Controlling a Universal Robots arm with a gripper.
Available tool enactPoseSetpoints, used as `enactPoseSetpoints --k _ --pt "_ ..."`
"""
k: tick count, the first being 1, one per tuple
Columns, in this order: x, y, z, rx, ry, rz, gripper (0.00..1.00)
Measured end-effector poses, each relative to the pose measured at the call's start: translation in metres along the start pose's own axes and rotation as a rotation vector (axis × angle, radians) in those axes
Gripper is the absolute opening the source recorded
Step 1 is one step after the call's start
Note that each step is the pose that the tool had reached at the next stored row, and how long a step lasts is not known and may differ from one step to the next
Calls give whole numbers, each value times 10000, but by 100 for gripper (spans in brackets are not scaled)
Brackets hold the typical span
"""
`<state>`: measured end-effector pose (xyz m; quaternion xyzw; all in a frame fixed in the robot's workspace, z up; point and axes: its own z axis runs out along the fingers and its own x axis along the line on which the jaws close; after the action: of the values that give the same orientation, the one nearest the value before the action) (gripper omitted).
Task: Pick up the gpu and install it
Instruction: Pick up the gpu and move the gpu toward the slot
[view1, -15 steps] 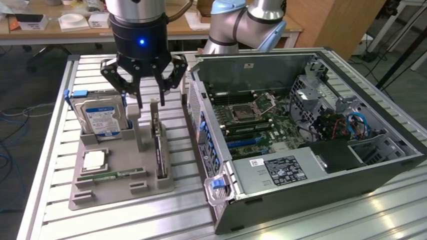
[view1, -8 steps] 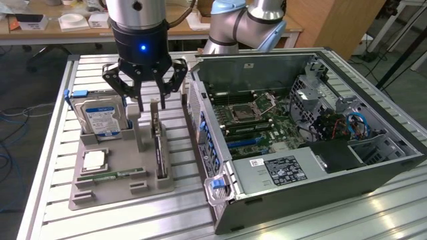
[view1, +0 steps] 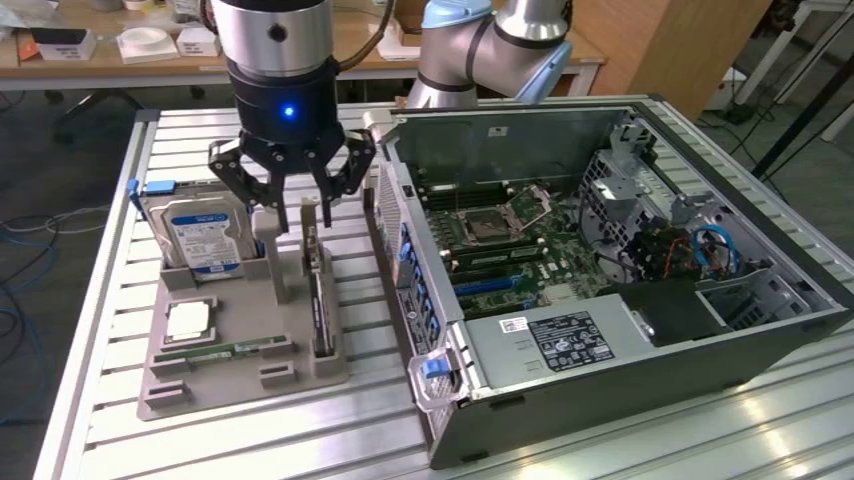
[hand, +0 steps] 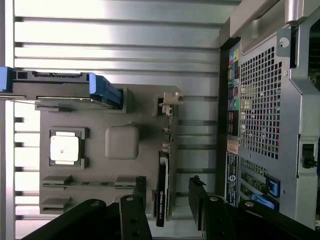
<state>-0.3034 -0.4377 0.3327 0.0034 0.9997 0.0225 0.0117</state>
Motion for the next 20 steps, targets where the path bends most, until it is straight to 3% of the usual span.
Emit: enactPoseSetpoints --k 20 --pt "-116 -97 260 -9 5 0 47"
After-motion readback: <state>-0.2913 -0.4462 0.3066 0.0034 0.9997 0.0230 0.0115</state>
